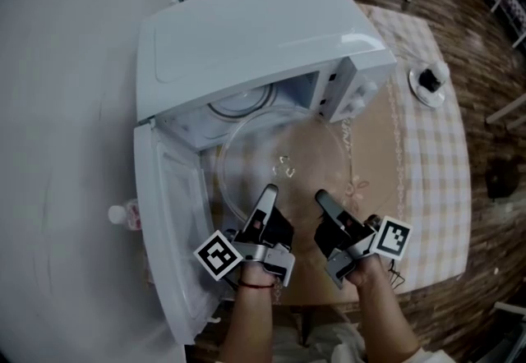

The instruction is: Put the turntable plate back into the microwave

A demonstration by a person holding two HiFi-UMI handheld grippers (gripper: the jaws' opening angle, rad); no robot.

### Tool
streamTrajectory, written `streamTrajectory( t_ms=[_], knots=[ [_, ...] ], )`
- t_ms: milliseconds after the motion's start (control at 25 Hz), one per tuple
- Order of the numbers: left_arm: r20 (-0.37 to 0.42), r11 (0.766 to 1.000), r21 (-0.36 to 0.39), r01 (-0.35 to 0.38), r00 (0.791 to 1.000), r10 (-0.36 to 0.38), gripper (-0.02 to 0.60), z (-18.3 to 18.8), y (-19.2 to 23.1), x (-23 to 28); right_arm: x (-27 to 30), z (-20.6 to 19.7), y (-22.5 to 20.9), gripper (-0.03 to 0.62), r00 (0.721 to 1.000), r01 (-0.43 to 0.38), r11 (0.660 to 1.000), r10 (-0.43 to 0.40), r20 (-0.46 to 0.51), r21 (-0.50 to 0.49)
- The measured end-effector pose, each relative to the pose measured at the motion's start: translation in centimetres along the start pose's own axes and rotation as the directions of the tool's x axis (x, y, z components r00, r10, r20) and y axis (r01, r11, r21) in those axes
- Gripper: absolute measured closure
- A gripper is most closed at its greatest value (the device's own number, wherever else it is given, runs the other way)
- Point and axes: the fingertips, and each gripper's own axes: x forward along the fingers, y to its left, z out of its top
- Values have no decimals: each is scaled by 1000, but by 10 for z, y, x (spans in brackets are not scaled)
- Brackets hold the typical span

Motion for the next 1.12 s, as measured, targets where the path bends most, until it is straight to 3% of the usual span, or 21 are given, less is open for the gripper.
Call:
streamTrajectory(
  t_ms=[320, 640, 960, 1120],
  knots=[
    [3, 1000, 19, 10, 1000, -10, 568, 4, -1, 1, 2, 1, -3, 548, 999, -38, 997, 36, 28, 65],
    [-9, 997, 55, 48, 999, -48, 524, 6, -9, 2, 4, 1, -4, 548, 996, -73, 992, 67, 60, 101],
    [-25, 994, 110, -19, 999, 21, 475, -2, -3, -7, 15, 3, -9, 548, 998, -42, 996, 37, 58, 80],
    [-20, 994, 111, -17, 1000, 19, 454, -7, -5, -11, 27, 6, -11, 548, 998, -36, 996, 31, 57, 84]
  ],
)
